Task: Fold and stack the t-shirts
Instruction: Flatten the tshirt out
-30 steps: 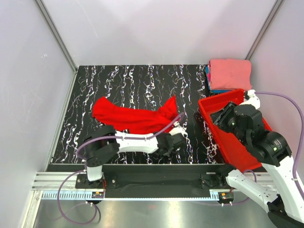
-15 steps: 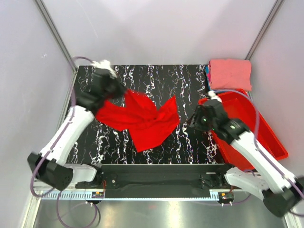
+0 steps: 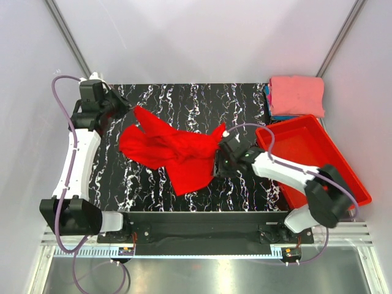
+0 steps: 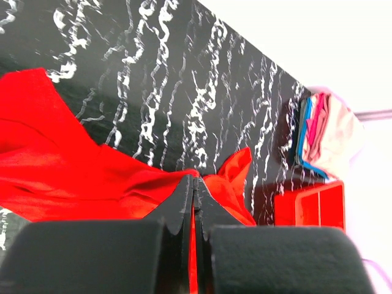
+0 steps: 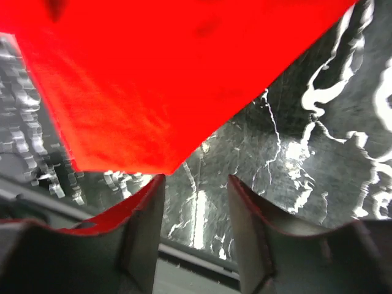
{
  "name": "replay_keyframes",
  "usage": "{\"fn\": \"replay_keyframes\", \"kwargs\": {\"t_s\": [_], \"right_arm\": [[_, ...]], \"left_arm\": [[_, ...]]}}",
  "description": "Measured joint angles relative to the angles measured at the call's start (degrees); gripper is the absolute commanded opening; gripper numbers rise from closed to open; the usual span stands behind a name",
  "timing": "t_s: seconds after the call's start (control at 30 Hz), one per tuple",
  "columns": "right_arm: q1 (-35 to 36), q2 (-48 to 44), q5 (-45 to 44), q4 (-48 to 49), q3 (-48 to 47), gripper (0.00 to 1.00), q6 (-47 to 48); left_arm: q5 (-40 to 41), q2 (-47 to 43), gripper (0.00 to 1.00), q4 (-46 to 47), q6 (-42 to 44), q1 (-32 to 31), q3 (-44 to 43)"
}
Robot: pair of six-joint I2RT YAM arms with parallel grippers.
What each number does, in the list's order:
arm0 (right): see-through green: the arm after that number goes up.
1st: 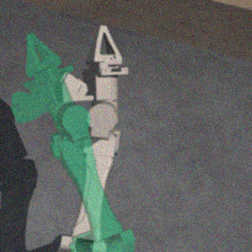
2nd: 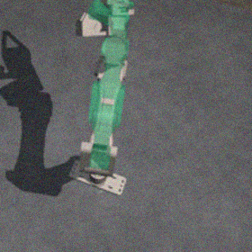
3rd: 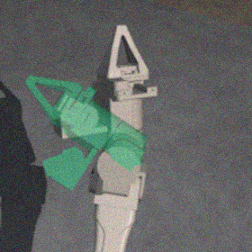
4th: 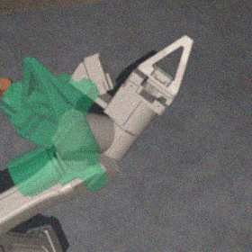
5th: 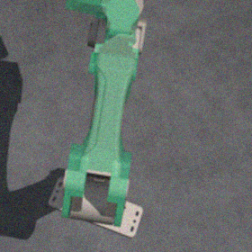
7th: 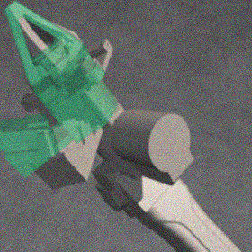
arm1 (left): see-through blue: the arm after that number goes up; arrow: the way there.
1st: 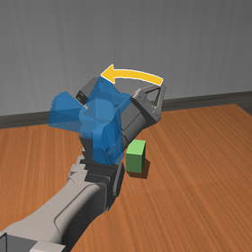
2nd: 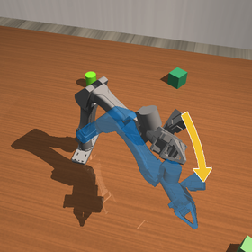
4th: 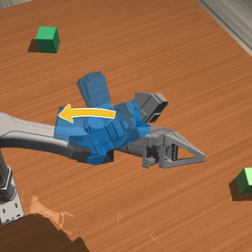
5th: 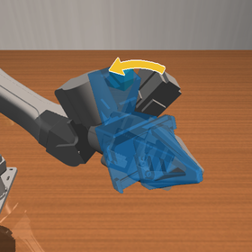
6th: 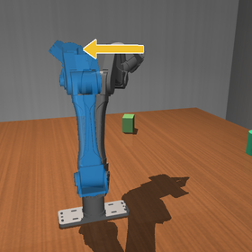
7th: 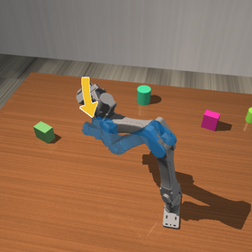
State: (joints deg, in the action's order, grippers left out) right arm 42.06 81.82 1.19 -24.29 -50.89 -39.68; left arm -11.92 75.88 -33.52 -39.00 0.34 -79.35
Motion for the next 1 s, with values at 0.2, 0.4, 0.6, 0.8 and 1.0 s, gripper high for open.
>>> {"fn": "replay_keyframes", "kwargs": {"t_s": [0.2,0.4,0.6,0.8,1.0], "right_arm": [[1.16,6.78,-4.98,0.9,0.26,0.61,-3.63],[-9.84,8.68,-5.33,-3.23,-10.1,0.61,-0.48],[-19.67,15.58,-6.16,-7.23,-30.42,0.6,0.37],[-18.32,32.09,-6.12,-9.2,-47.47,0.59,0.61],[-18.25,44.41,-6.16,-12.98,-53.7,0.58,-0.52]], "left_arm": [[-1.38,0.07,0.0,-0.22,0.96,2.82,-0.13],[-1.29,1.14,0.0,-5.51,3.19,3.02,-6.01],[4.92,-2.27,0.0,-10.23,6.16,3.06,-10.25],[14.12,-8.46,0.0,-14.14,9.35,3.06,-9.73],[19.85,-10.14,0.0,-14.6,11.89,3.13,-9.29]]}}
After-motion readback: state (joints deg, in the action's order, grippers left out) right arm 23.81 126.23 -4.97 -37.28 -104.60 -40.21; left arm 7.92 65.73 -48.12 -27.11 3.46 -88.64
